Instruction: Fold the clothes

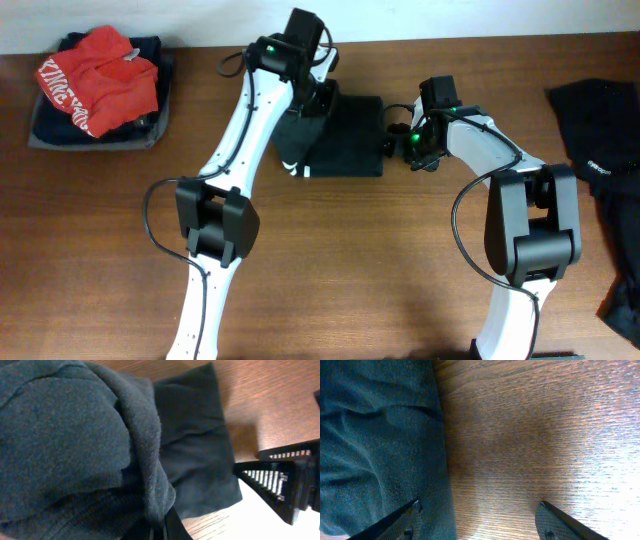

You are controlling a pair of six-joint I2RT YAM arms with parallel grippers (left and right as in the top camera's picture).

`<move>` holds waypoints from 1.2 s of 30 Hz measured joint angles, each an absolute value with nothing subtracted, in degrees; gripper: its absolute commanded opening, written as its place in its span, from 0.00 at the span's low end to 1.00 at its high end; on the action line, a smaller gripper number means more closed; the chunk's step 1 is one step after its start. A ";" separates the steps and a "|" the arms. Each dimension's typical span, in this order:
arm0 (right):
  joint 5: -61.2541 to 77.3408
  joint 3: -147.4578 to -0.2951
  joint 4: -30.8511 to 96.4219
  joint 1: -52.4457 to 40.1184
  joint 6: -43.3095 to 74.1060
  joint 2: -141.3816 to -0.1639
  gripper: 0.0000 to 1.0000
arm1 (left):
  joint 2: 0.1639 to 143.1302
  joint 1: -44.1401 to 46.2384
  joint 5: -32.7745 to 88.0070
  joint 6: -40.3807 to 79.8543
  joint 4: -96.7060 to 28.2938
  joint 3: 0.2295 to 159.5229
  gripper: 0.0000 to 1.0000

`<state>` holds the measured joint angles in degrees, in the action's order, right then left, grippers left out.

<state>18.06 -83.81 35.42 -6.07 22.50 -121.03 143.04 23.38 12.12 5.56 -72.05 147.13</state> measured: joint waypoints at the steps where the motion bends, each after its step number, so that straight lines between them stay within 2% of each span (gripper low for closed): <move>1: 18.06 -83.81 35.42 -6.07 22.48 -121.03 0.77 | 143.04 23.75 12.08 5.56 -71.75 147.13 0.01; 12: 18.06 -83.81 35.40 -6.07 22.55 -121.03 0.77 | 143.04 27.88 11.92 5.54 -68.99 147.13 0.01; 13: 18.06 -83.81 35.40 -6.07 22.52 -121.03 0.77 | 143.04 28.14 11.92 5.56 -68.84 147.13 0.03; 14: 18.06 -83.81 35.40 -6.07 22.50 -121.03 0.77 | 143.04 28.49 11.90 5.56 -68.36 147.13 0.10; 16: 18.06 -83.81 35.40 -6.07 22.61 -121.03 0.77 | 143.04 29.21 11.90 5.32 -67.46 147.13 0.12; 21: 18.09 -83.81 35.42 -6.07 23.35 -121.03 0.77 | 143.04 30.76 11.92 5.37 -66.94 147.13 0.12; 26: 18.31 -83.77 35.53 -6.07 23.75 -121.03 0.69 | 143.04 31.11 11.94 5.45 -66.54 147.13 0.12; 30: 18.81 -83.70 35.64 -6.07 23.81 -121.12 0.69 | 143.04 31.11 11.97 6.04 -65.30 147.13 0.11; 32: 18.98 -83.70 35.66 -6.07 23.83 -121.12 0.69 | 143.04 31.22 12.03 6.44 -64.47 147.13 0.05; 36: 19.00 -83.70 35.66 -6.07 23.81 -121.12 0.69 | 143.04 31.88 12.84 6.68 -63.51 147.13 0.05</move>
<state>19.00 -83.70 35.66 -6.07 23.81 -121.12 143.04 31.88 12.84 6.68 -63.51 147.13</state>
